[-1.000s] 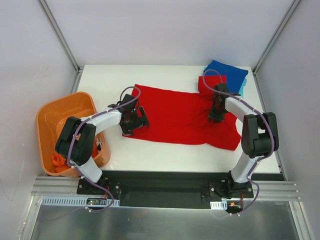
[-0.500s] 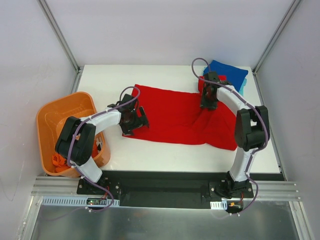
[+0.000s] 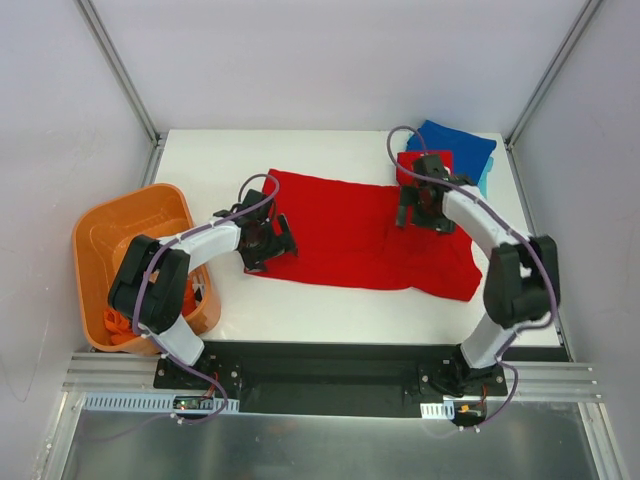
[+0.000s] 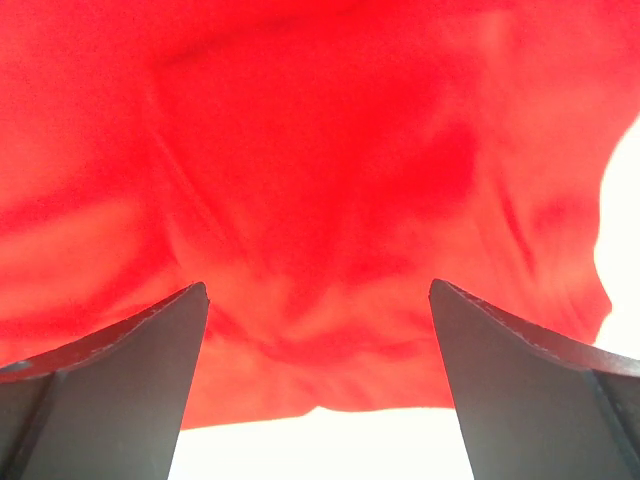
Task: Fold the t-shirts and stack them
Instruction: Fold the tshirt
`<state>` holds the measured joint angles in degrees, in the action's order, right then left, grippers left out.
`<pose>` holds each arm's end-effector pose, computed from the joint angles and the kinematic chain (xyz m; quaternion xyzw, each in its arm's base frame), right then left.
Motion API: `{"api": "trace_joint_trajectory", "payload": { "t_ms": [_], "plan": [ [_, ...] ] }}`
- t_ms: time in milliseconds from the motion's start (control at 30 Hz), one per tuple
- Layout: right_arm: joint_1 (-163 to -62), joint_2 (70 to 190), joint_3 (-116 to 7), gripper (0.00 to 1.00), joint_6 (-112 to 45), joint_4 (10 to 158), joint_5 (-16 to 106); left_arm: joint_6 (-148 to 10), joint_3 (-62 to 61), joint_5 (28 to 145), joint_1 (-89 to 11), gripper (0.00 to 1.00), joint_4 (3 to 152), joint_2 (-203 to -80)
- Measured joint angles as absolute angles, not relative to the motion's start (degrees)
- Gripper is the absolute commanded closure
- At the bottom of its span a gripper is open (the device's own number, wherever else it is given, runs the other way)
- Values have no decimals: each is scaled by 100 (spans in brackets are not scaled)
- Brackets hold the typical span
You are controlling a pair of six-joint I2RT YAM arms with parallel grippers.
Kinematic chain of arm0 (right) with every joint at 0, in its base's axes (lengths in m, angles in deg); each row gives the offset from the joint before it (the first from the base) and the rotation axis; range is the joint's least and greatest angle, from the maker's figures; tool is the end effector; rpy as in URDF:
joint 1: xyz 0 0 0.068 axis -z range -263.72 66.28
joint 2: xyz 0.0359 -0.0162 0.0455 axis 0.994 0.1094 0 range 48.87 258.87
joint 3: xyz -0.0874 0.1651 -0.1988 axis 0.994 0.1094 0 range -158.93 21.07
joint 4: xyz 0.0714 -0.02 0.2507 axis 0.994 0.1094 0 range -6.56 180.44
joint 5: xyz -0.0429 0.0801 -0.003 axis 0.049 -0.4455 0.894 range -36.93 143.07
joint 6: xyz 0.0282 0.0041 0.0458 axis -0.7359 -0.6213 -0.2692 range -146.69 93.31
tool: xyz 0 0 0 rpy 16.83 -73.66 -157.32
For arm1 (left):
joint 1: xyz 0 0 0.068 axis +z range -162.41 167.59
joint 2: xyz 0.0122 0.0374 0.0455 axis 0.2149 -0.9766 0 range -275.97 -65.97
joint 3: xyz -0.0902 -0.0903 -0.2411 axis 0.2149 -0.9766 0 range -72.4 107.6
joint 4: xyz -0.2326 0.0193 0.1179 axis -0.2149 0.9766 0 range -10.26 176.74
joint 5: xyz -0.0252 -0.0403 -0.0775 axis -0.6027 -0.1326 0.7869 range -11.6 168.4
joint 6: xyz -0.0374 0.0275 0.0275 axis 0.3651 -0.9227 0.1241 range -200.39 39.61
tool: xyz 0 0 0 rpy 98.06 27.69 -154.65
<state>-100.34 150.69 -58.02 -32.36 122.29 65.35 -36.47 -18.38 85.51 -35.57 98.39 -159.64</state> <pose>0.3615 0.1000 0.2368 -0.0659 0.9620 -0.0545 0.2594 0.2936 -0.1303 0.1737 -0.1563 0.9475 -0.2003 0.1942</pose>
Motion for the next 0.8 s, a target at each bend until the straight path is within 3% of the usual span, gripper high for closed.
{"api": "trace_joint_trajectory", "payload": {
  "t_ms": [200,333,633,800],
  "plan": [
    [-9534,12910,-3513,3,-3726,11641,6244,-3645,-1884,8549,-3555,0,9804,-15935],
    [-9018,12389,-2196,3,-4045,11232,5862,-3641,-1988,8547,-3557,1,9739,-15859],
    [-8502,12647,-1865,3,-4169,11020,5350,-3555,-2559,8543,-3577,1,9472,-15391],
    [-8023,12175,-1522,3,-4215,10922,5062,-3354,-2990,8543,-3765,1,9461,-14923]
  ]
}}
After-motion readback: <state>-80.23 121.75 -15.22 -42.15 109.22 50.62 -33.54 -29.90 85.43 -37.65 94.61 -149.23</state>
